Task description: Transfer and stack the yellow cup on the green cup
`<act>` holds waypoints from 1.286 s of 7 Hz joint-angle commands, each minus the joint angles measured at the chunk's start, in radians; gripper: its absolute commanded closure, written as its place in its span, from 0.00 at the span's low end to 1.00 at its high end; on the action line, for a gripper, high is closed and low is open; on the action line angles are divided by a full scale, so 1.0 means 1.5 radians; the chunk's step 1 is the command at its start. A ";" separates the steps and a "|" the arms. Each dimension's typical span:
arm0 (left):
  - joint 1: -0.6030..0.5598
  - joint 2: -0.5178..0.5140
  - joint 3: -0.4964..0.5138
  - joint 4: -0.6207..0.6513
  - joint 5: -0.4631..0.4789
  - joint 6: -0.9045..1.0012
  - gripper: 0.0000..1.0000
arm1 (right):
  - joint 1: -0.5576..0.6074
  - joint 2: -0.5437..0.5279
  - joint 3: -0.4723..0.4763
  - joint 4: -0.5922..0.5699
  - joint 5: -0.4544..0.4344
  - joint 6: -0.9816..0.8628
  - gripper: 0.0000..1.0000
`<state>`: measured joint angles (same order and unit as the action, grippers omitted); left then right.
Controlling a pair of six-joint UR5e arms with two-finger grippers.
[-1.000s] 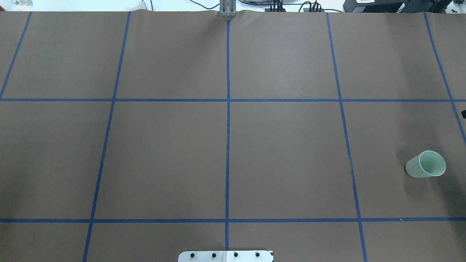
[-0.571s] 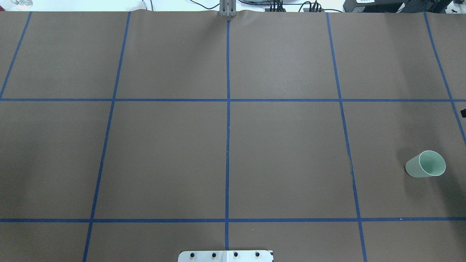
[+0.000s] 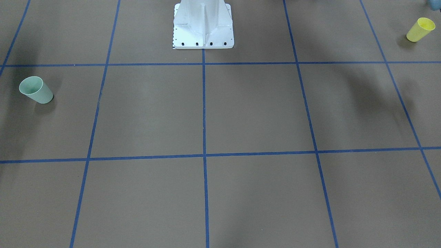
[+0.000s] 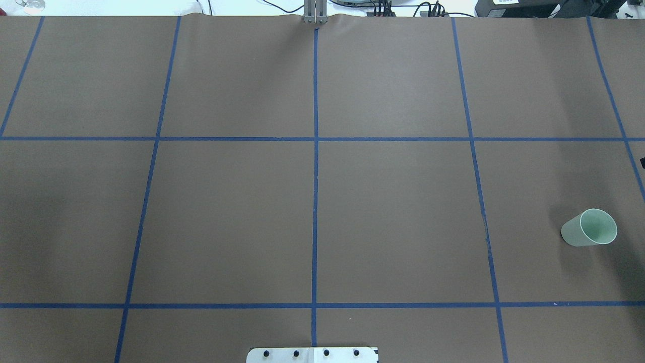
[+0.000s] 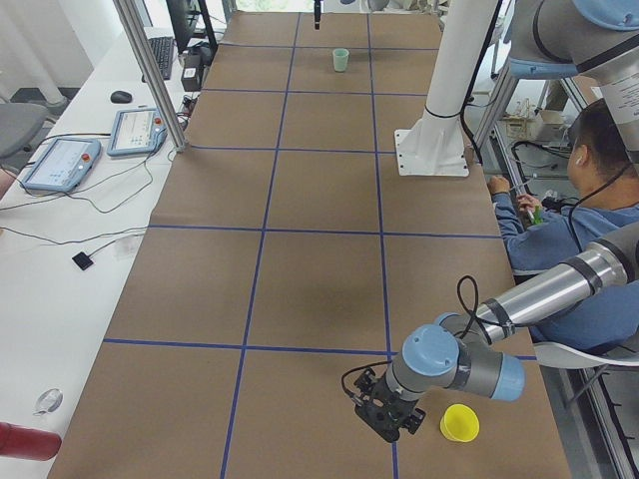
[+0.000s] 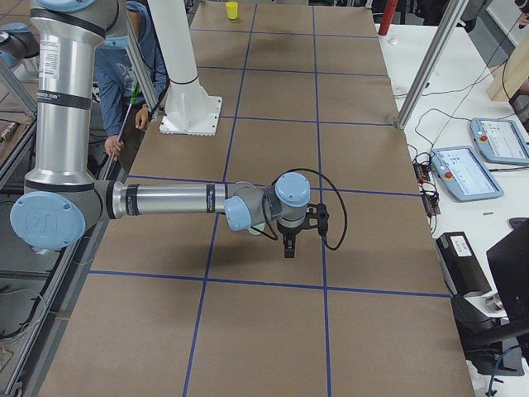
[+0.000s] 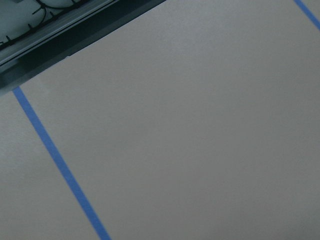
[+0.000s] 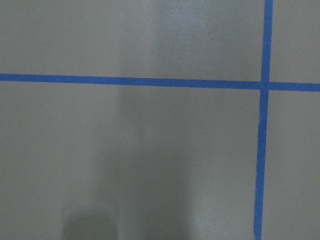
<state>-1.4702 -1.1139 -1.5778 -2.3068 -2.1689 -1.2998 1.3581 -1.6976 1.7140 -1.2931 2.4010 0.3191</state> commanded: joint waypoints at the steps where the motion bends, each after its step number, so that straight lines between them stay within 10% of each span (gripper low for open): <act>1: 0.149 -0.028 -0.017 0.031 0.074 -0.136 0.02 | 0.000 -0.010 -0.001 0.011 -0.002 0.000 0.00; 5: 0.346 -0.013 -0.072 0.182 0.295 -0.496 0.02 | -0.001 -0.010 0.000 0.012 0.001 -0.001 0.00; 9: 0.478 -0.009 -0.118 0.509 0.347 -0.712 0.02 | -0.005 -0.017 -0.001 0.039 -0.002 -0.009 0.00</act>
<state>-0.7995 -1.1285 -1.7228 -1.6830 -1.6525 -2.2851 1.3525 -1.7158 1.7138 -1.2646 2.4008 0.3076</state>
